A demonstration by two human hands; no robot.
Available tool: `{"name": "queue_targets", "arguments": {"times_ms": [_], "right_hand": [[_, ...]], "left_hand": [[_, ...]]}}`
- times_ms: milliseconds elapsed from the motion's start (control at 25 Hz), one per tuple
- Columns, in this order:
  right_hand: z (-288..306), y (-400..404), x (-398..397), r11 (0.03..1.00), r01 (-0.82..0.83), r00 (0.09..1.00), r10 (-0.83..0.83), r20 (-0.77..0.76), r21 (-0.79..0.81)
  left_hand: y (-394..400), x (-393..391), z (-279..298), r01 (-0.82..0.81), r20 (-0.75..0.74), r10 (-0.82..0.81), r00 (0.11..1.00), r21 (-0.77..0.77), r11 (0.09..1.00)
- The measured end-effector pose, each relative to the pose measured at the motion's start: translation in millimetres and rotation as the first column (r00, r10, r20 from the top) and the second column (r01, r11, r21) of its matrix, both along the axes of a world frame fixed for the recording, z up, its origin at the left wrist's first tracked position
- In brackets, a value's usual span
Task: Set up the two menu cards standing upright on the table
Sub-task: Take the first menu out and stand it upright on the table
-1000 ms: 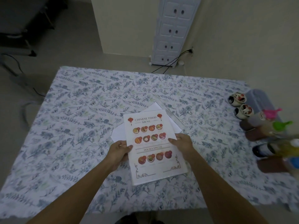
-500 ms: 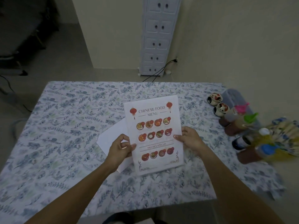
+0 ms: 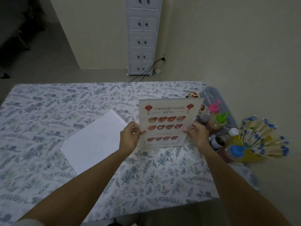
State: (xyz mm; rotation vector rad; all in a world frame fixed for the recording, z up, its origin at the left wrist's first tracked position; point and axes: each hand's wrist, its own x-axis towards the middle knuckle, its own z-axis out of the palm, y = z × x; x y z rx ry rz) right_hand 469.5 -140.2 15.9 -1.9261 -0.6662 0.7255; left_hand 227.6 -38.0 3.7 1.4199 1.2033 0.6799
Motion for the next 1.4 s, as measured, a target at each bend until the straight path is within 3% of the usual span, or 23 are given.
{"name": "queue_targets", "arguments": {"times_ms": [160, 640, 920, 1080, 1160, 1240, 1320, 1400], "right_hand": [[-10, 3, 24, 0.997, -0.033, 0.999, 0.033, 0.002, -0.065], [-15, 7, 31, 0.992, -0.120, 0.992, 0.118, -0.055, -0.033], [-12, 3, 22, 0.987, -0.104, 0.989, 0.117, 0.096, -0.125], [-20, -6, 8, 0.988, -0.057, 0.970, 0.089, 0.227, -0.144], [-26, -13, -4, 0.971, -0.043, 0.930, 0.124, 0.346, -0.234], [-33, -23, -18, 0.939, -0.014, 0.870, 0.180, 0.459, -0.343], [-38, -33, -34, 0.914, -0.002, 0.793, 0.248, 0.556, -0.405], [-41, -41, -51, 0.889, -0.019, 0.743, 0.318, 0.589, -0.457]], "left_hand": [[3, 21, -9, -0.049, -0.025, 0.047, 0.999, -0.062, 0.997], [-6, 27, -6, -0.078, -0.075, 0.074, 0.994, -0.056, 0.995], [-14, 26, -2, -0.058, -0.132, 0.054, 0.990, -0.027, 0.998], [-19, 23, 0, 0.070, -0.294, -0.046, 0.955, 0.071, 0.995], [-20, 13, -8, 0.229, -0.428, -0.172, 0.887, 0.083, 0.970], [-18, -4, -17, 0.430, -0.651, -0.279, 0.706, 0.081, 0.899], [-13, -23, -25, 0.594, -0.814, -0.279, 0.509, 0.098, 0.798], [-7, -42, -29, 0.697, -0.876, -0.244, 0.416, 0.135, 0.704]]}}
